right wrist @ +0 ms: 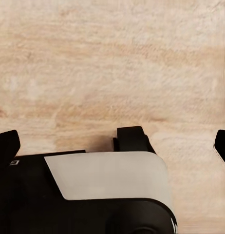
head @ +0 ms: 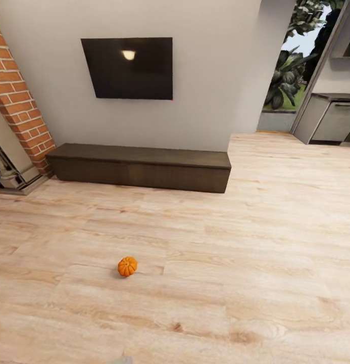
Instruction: Place each of the two pumpkins and all three candles from the living room inside a cabinet in the living room (use any cabinet), then make sure every cabinet is closed, and position the cauldron so it is next to a table in the living room.
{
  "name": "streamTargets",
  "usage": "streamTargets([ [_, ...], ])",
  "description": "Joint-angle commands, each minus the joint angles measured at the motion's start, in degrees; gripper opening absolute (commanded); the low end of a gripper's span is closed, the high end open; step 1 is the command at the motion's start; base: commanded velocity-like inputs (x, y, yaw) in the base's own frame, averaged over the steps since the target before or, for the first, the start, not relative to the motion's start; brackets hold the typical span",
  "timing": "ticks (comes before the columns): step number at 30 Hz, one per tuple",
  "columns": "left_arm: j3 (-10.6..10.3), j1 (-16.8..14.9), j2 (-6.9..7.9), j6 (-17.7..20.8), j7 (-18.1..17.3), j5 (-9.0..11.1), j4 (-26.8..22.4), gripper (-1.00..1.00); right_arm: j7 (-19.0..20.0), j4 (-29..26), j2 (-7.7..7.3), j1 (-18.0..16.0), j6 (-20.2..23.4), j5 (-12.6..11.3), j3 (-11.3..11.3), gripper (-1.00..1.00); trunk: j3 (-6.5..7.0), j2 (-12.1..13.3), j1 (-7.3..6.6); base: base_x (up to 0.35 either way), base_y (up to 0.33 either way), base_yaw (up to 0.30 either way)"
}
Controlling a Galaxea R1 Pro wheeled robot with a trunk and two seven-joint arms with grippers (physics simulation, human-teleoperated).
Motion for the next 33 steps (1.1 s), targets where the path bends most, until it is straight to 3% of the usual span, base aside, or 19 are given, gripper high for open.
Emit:
streamTargets([
  [1, 0.00, 0.00, 0.00, 0.00, 0.00, 0.00, 0.00, 1.00, 0.01, 0.00, 0.00, 0.00, 0.00, 0.00, 0.00, 1.00, -0.04, 0.00, 0.00, 0.337, -0.087, -0.271],
  [18, 0.00, 0.00, 0.01, 0.00, 0.00, 0.00, 0.05, 1.00, -0.04, 0.00, 0.00, 0.00, 0.00, 0.00, 0.00, 1.00, -0.87, 0.00, 0.00, 0.337, -0.060, -0.253],
  [33, 0.00, 0.00, 0.05, 0.00, 0.00, 0.00, 0.09, 1.00, -0.39, 0.00, 0.44, 0.00, 0.00, 0.53, 0.00, 1.00, -2.16, 0.00, 0.00, 0.337, 0.000, -0.033],
])
